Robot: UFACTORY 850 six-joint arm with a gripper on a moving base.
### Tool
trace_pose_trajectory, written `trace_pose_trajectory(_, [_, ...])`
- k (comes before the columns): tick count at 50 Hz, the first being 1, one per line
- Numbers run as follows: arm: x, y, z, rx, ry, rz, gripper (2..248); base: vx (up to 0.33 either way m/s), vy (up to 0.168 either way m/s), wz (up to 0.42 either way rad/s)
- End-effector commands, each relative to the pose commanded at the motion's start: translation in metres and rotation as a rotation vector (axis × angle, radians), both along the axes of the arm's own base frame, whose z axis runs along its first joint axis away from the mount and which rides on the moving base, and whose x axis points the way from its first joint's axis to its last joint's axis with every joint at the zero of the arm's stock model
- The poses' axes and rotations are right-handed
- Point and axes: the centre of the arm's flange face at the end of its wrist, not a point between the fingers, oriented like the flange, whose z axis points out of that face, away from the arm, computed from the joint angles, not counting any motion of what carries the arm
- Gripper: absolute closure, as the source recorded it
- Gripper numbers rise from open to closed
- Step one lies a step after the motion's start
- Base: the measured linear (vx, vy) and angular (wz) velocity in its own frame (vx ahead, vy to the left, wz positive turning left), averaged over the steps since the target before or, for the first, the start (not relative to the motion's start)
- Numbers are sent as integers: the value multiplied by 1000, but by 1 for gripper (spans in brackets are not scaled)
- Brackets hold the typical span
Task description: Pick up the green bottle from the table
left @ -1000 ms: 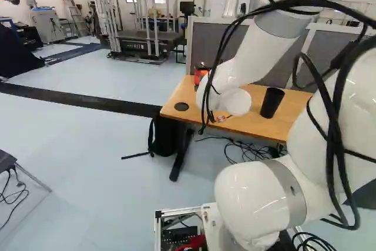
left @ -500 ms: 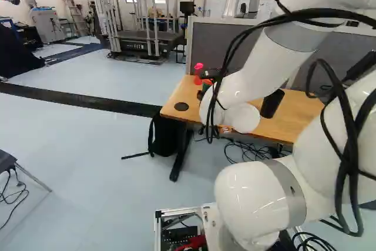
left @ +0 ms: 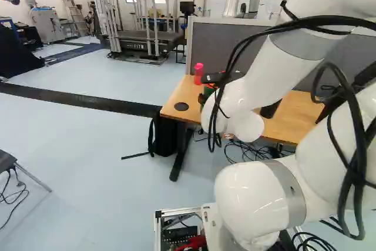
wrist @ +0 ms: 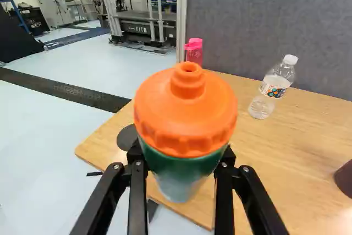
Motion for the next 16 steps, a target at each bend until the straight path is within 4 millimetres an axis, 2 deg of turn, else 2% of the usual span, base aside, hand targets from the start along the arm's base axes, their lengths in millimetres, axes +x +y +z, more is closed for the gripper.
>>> trace_pose_trajectory(16, [-1, 0, 0, 0, 0, 0, 140, 0, 0, 0])
